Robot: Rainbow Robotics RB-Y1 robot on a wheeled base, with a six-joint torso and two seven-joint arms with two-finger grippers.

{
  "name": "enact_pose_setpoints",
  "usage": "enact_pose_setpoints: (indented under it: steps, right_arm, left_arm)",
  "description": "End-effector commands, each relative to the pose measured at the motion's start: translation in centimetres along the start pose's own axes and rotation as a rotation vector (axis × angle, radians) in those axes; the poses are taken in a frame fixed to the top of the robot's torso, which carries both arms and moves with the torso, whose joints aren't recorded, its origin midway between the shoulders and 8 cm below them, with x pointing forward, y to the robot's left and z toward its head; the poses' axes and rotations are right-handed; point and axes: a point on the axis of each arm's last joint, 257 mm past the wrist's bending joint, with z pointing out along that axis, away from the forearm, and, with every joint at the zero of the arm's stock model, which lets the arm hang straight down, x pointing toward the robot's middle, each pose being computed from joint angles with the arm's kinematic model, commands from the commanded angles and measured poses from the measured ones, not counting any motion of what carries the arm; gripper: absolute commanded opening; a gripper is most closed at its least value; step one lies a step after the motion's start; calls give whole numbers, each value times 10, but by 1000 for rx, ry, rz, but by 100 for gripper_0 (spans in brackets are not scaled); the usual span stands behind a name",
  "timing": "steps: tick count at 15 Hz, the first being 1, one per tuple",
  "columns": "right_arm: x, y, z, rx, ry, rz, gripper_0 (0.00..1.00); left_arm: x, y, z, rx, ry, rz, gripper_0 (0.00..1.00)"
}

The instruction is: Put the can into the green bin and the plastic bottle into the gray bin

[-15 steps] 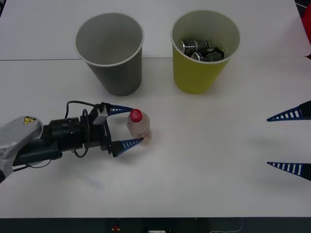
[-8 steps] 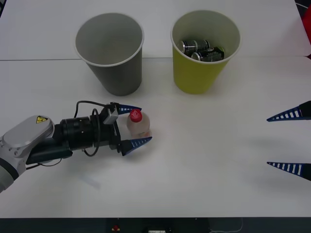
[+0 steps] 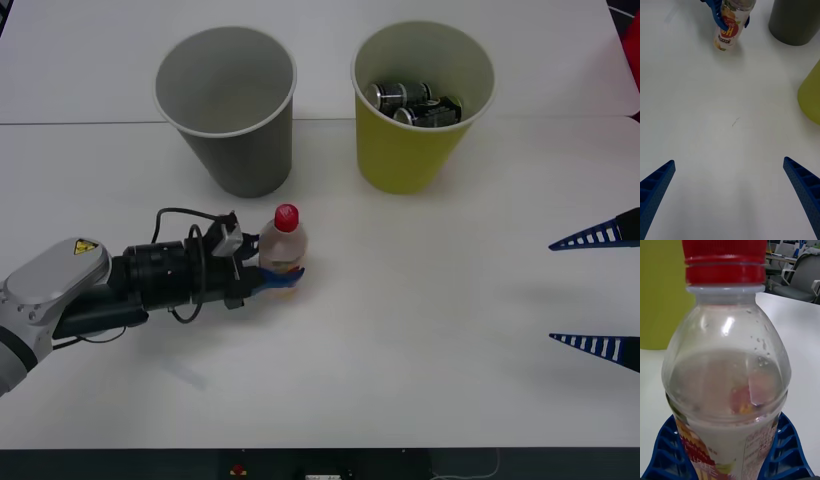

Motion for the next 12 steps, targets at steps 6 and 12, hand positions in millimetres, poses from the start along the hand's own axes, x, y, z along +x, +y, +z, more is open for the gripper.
enact_pose_setpoints:
  steps: [6, 12]
  right_arm:
    - [0, 0, 0, 0, 0, 0, 100]
    - [0, 0, 0, 0, 0, 0, 100]
  left_arm:
    - [-9, 2, -31, 37, 41, -27, 0]
    - [-39, 3, -96, 29, 108, -92, 0]
